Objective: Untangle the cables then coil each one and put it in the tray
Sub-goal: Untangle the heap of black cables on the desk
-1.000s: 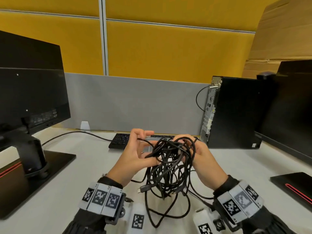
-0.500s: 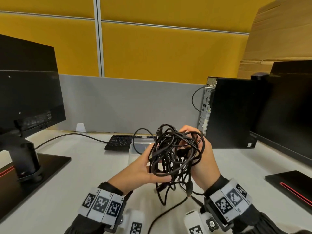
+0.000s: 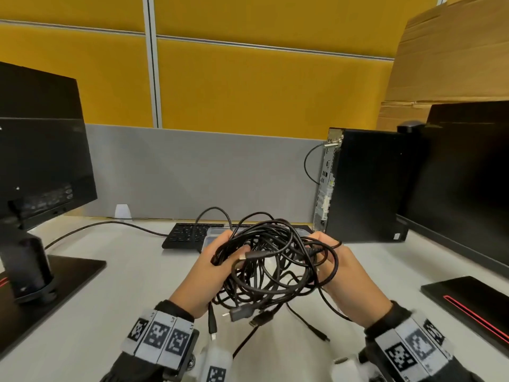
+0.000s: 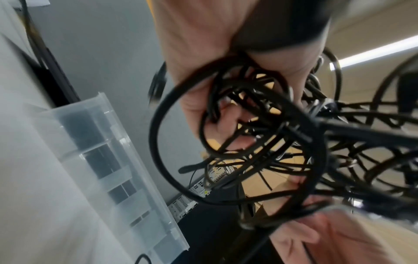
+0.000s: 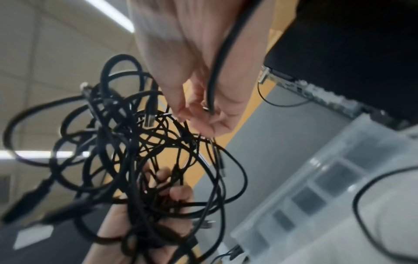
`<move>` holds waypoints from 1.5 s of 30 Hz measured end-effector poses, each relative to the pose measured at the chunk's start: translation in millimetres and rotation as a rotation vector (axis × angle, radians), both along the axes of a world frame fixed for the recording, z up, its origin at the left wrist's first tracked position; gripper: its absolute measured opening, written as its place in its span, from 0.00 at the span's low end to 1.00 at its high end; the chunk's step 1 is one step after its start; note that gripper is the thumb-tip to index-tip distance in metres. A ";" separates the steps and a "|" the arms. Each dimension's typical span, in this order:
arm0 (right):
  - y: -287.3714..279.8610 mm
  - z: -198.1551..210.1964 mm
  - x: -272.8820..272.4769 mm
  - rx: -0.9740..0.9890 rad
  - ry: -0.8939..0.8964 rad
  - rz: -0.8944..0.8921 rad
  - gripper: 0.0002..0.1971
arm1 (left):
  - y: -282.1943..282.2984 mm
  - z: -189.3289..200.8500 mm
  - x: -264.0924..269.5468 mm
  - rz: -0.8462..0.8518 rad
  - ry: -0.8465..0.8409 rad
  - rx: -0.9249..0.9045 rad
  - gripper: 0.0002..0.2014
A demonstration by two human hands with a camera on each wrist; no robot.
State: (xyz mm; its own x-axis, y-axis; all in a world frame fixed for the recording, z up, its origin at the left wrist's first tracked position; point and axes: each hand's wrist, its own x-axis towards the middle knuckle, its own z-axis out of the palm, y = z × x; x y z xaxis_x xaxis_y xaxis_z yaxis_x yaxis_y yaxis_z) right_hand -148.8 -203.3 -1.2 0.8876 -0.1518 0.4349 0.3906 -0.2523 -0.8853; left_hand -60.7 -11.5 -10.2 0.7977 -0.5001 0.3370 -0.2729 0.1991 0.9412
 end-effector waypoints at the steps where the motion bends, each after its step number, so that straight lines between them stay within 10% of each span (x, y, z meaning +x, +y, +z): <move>1: 4.8 2.6 -3.3 0.033 -0.013 0.008 0.07 | -0.1 0.3 0.0 0.008 -0.017 0.013 0.10; 12: 25.4 13.2 1.8 0.314 0.114 0.189 0.12 | 11.6 8.7 -11.5 0.050 0.049 0.107 0.13; 35: 12.6 8.1 3.0 0.252 0.354 0.198 0.15 | 5.7 10.4 -8.2 0.178 0.372 0.102 0.12; 41: 27.1 18.0 15.7 0.371 0.184 0.104 0.07 | -0.1 7.2 -11.9 0.154 0.358 0.145 0.10; 45: 34.8 19.7 20.4 0.416 0.121 0.190 0.23 | 2.5 9.1 -11.9 0.151 0.376 0.138 0.12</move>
State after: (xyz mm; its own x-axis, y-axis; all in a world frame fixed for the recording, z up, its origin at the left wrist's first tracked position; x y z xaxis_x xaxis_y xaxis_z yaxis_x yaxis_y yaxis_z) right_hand -128.5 -168.5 18.4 0.9571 -0.1211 0.2634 0.2834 0.1997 -0.9380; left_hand -72.6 -9.0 -1.1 0.9201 -0.3880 -0.0532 0.0778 0.0479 0.9958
